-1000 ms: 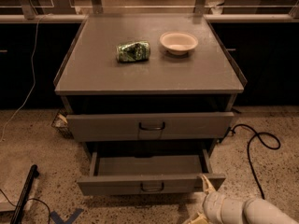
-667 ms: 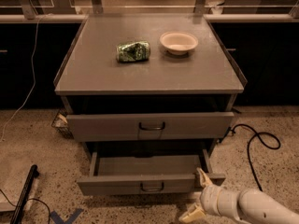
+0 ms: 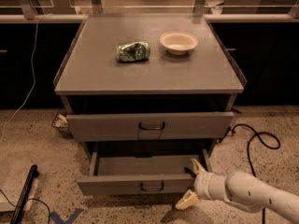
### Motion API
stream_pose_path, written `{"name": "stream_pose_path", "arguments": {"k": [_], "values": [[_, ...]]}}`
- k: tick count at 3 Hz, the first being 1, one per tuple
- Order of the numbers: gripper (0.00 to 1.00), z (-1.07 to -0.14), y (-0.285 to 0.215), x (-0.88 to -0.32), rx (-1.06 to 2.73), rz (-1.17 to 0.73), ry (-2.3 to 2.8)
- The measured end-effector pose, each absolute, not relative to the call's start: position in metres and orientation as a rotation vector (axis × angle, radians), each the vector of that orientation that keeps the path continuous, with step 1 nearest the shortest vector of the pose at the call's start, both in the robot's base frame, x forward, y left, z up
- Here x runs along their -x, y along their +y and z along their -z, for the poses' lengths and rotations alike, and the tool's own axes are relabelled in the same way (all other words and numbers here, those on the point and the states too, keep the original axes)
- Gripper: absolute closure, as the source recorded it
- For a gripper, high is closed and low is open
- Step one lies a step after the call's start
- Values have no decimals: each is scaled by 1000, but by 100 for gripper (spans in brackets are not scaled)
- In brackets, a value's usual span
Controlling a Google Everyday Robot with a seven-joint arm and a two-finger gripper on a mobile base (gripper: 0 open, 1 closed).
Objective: Open middle drawer
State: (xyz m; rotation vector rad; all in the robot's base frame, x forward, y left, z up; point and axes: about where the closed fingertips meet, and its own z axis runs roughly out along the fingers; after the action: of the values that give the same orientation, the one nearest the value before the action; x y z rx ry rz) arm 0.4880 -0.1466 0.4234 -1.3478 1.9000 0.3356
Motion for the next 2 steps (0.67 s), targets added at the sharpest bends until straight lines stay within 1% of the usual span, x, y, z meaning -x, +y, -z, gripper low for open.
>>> {"name": "stream_pose_path", "arguments": {"k": [1, 2], "values": [[15, -423, -147, -488, 1348, -336, 1900], [37, -423, -147, -488, 1348, -336, 1900]]}}
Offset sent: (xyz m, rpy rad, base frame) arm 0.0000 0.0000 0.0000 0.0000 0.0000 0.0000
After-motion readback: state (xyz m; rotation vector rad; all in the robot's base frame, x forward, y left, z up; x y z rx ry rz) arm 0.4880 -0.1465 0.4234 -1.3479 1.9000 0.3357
